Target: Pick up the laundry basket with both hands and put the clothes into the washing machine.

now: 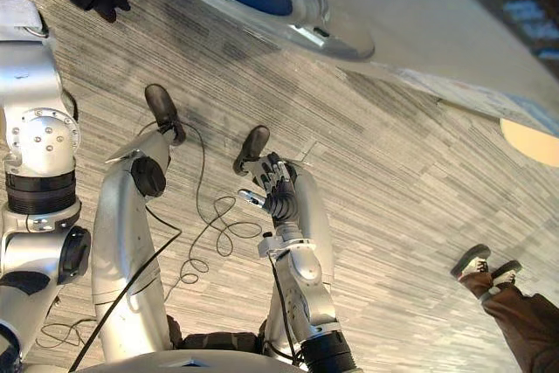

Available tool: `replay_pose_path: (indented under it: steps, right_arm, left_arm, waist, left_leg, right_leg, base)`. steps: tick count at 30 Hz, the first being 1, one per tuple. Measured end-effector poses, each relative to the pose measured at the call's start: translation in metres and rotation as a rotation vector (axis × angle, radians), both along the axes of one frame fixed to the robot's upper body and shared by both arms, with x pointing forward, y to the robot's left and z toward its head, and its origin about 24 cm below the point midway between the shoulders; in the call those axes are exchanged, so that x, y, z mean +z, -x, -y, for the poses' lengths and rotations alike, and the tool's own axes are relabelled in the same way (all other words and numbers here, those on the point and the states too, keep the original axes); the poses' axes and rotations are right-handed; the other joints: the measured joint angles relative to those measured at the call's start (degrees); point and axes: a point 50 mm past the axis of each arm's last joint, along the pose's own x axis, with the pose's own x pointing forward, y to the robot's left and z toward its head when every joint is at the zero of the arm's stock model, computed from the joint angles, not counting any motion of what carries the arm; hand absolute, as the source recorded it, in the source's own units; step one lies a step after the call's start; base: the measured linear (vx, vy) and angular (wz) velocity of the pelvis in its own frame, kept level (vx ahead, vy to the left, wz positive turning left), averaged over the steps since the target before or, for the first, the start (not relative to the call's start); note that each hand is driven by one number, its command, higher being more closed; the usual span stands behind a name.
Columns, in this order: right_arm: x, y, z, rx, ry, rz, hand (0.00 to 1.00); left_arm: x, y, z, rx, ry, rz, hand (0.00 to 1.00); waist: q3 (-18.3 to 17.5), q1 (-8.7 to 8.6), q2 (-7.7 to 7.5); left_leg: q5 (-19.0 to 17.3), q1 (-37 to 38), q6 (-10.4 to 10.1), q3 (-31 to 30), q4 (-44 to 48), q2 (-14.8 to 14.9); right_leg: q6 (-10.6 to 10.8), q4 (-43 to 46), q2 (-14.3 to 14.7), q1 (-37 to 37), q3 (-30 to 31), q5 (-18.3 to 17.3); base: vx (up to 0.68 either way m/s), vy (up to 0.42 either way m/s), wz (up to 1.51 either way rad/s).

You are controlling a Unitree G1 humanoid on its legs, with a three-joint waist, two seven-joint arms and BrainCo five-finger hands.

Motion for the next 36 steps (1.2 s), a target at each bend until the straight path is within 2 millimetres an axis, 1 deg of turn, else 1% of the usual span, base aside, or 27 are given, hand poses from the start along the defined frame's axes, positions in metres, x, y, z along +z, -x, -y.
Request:
replay_pose_path:
  steps: [1,3,4,5,7,11,13,16,18,20,21,22,23,24,25,26,27,28,29,30,31,33,36]
  right_arm:
    - [0.000,0.000,0.000,-0.002,-0.003,-0.001,0.00]
    - [0.001,0.000,0.000,-0.004,-0.012,-0.003,0.00]
    - [0.001,0.000,0.000,-0.002,-0.015,-0.004,0.00]
    - [0.002,-0.001,-0.001,0.000,-0.020,-0.007,0.00]
    - [0.004,-0.002,-0.003,0.001,-0.035,-0.005,0.00]
    - [0.005,-0.004,-0.004,0.003,-0.072,-0.008,0.00]
    - [0.005,-0.004,-0.004,0.001,-0.094,-0.010,0.00]
    - [0.005,-0.005,-0.003,-0.008,-0.107,-0.017,0.00]
    - [0.004,-0.006,-0.004,-0.015,-0.111,-0.022,0.00]
    - [0.004,-0.006,-0.003,-0.018,-0.136,-0.026,0.00]
    - [0.004,-0.006,-0.003,-0.017,-0.145,-0.027,0.00]
    - [0.005,-0.006,-0.004,-0.016,-0.147,-0.025,0.00]
    - [0.006,-0.006,-0.004,-0.016,-0.168,-0.023,0.00]
    - [0.007,-0.006,-0.005,-0.013,-0.179,-0.018,0.00]
    - [0.008,-0.007,-0.006,-0.010,-0.182,-0.014,0.00]
    - [0.009,-0.007,-0.008,-0.005,-0.188,-0.007,0.00]
    - [0.012,-0.007,-0.009,0.005,-0.198,0.010,0.00]
    - [0.013,-0.007,-0.010,0.009,-0.200,0.017,0.00]
    - [0.014,-0.007,-0.010,0.015,-0.201,0.024,0.00]
    - [0.015,-0.008,-0.011,0.019,-0.203,0.033,0.00]
    - [0.016,-0.009,-0.010,0.020,-0.202,0.042,0.00]
    - [0.018,-0.012,-0.010,0.018,-0.200,0.052,0.00]
    - [0.021,-0.015,-0.010,0.018,-0.200,0.066,0.00]
  left_arm:
    - [-0.001,0.002,0.008,-0.033,-0.005,0.004,1.00]
    - [-0.010,0.006,0.042,-0.167,-0.037,-0.002,1.00]
    - [-0.012,0.007,0.050,-0.195,-0.046,-0.009,1.00]
    - [-0.018,0.007,0.062,-0.241,-0.058,-0.031,1.00]
    - [-0.026,0.006,0.075,-0.294,-0.062,-0.065,1.00]
    - [-0.042,0.001,0.089,-0.350,-0.045,-0.142,1.00]
    - [-0.047,-0.002,0.090,-0.356,-0.036,-0.166,1.00]
    - [-0.065,-0.010,0.093,-0.361,-0.016,-0.249,1.00]
    - [-0.081,-0.018,0.097,-0.362,-0.012,-0.325,1.00]
    - [-0.087,-0.023,0.099,-0.356,-0.019,-0.363,1.00]
    - [-0.086,-0.025,0.099,-0.351,-0.023,-0.366,1.00]
    - [-0.083,-0.026,0.099,-0.342,-0.022,-0.362,1.00]
    - [-0.073,-0.028,0.096,-0.312,-0.021,-0.340,1.00]
    - [-0.057,-0.033,0.092,-0.268,-0.024,-0.311,1.00]
    - [-0.047,-0.036,0.089,-0.240,-0.025,-0.294,1.00]
    - [-0.029,-0.039,0.083,-0.194,-0.038,-0.259,1.00]
    - [0.004,-0.039,0.069,-0.118,-0.060,-0.182,1.00]
    - [0.018,-0.038,0.063,-0.089,-0.065,-0.144,1.00]
    - [0.037,-0.032,0.055,-0.050,-0.075,-0.087,1.00]
    - [0.061,-0.022,0.047,-0.008,-0.085,-0.005,1.00]
    - [0.080,-0.011,0.038,0.023,-0.081,0.067,1.00]
    - [0.098,0.002,0.028,0.053,-0.063,0.143,1.00]
    - [0.104,0.007,0.033,0.062,-0.089,0.166,1.00]
  waist:
    - [0.00,-0.02,0.00]
    - [0.00,-0.21,-0.03]
    - [0.00,-0.32,-0.03]
    - [0.01,-0.65,-0.06]
    - [0.06,-1.19,-0.15]
    - [0.11,-1.68,-0.68]
    - [0.09,-1.72,-0.78]
    - [0.07,-1.67,-0.84]
    - [0.07,-1.68,-0.85]
    - [0.06,-1.71,-1.07]
    - [-0.03,-1.72,-1.41]
    - [-0.04,-1.70,-1.79]
    - [0.01,-1.75,-2.26]
    - [0.08,-2.01,-2.54]
    - [0.08,-2.29,-2.61]
    - [0.09,-2.79,-2.64]
    - [0.08,-3.24,-2.66]
    - [0.06,-3.29,-2.74]
    - [0.04,-3.42,-2.92]
    - [0.03,-3.54,-3.11]
    - [0.03,-3.57,-3.12]
    - [0.02,-3.71,-3.12]
    - [0.02,-3.96,-3.12]
  left_leg:
    - [0.04,0.00,0.06,0.04,-0.04,0.00]
    - [0.36,0.02,0.39,0.32,-0.62,-0.07]
    - [0.44,0.02,0.43,0.41,-0.83,-0.08]
    - [0.63,0.04,0.71,0.67,-1.06,-0.08]
    - [0.91,0.09,0.86,1.02,-1.56,-0.08]
    - [1.27,0.28,0.67,1.14,-2.17,-0.06]
    - [1.70,0.43,0.73,1.32,-2.96,-0.09]
    - [2.11,0.70,0.74,1.43,-3.77,-0.29]
    - [2.13,0.71,0.77,1.45,-3.79,-0.31]
    - [2.14,0.78,0.75,1.53,-3.84,-0.31]
    - [2.18,0.77,0.69,1.82,-4.00,-0.31]
    - [2.22,0.81,0.65,2.20,-4.17,-0.30]
    - [2.38,0.64,0.74,2.73,-4.49,-0.16]
    - [2.50,0.32,0.77,2.77,-4.46,0.01]
    - [2.55,0.17,0.78,2.74,-4.47,0.05]
    - [2.64,-0.05,0.79,2.67,-4.45,0.16]
    - [2.74,-0.54,0.89,2.65,-4.40,0.53]
    - [2.76,-0.74,0.93,2.68,-4.43,0.68]
    - [2.83,-0.96,0.96,2.74,-4.55,0.80]
    - [3.07,-1.08,1.07,2.86,-4.91,0.78]
    - [3.36,-1.08,1.12,3.04,-5.54,0.64]
    - [3.59,-1.00,1.05,3.33,-6.09,0.58]
    - [4.47,-0.62,1.06,4.75,-8.13,0.49]
  right_leg:
    - [0.01,-0.07,0.00,0.00,0.00,0.07]
    - [0.10,-0.67,0.01,-0.10,0.00,0.58]
    - [0.16,-0.91,0.05,-0.17,0.02,0.77]
    - [0.30,-1.07,0.07,-0.34,0.20,1.00]
    - [0.27,-1.41,0.08,-0.61,0.36,1.38]
    - [0.18,-1.78,0.28,-0.76,0.54,1.59]
    - [0.40,-2.33,0.40,-0.82,0.53,1.75]
    - [0.18,-2.81,0.47,-0.81,0.56,2.11]
    - [0.13,-2.79,0.45,-0.83,0.60,2.15]
    - [0.13,-2.76,0.45,-0.90,0.72,2.15]
    - [0.15,-2.72,0.45,-1.29,1.05,2.15]
    - [0.22,-2.69,0.45,-1.70,1.40,2.19]
    - [0.35,-2.84,0.48,-2.30,1.72,2.43]
    - [0.12,-2.92,0.62,-2.57,1.70,2.77]
    - [0.02,-2.95,0.63,-2.66,1.61,2.88]
    - [0.05,-3.12,0.72,-2.73,1.45,3.03]
    - [0.31,-3.58,1.13,-3.05,1.40,3.38]
    - [0.25,-3.81,1.32,-3.24,1.41,3.58]
    - [0.42,-4.02,1.44,-3.45,1.38,3.74]
    - [0.39,-4.29,1.44,-3.65,1.34,4.03]
    - [0.14,-4.81,1.45,-3.76,1.34,4.47]
    - [0.07,-5.38,1.49,-3.84,1.38,5.01]
    - [0.12,-6.67,1.34,-4.36,1.65,6.00]
  base:
    - [-0.05,0.037,-0.04]
    - [-0.05,0.037,-0.04]
    - [-0.05,0.038,-0.06]
    - [-0.04,0.035,-0.05]
    - [-0.04,0.032,-0.06]
    - [-0.05,0.018,-0.02]
    - [-0.04,0.007,0.00]
    - [-0.01,0.003,0.00]
    - [-0.02,0.004,0.01]
    - [-0.03,0.008,-0.01]
    - [-0.04,0.004,-0.02]
    - [-0.04,0.000,-0.08]
    - [-0.04,0.001,-0.12]
    - [-0.04,0.005,-0.11]
    - [-0.04,0.013,-0.07]
    - [-0.05,0.021,-0.12]
    - [-0.04,0.018,-0.17]
    - [-0.03,0.018,-0.19]
    - [-0.03,0.022,-0.11]
    - [-0.05,0.033,-0.06]
    - [-0.05,0.034,-0.03]
    - [-0.04,0.028,-0.03]
    - [-0.05,0.029,-0.01]
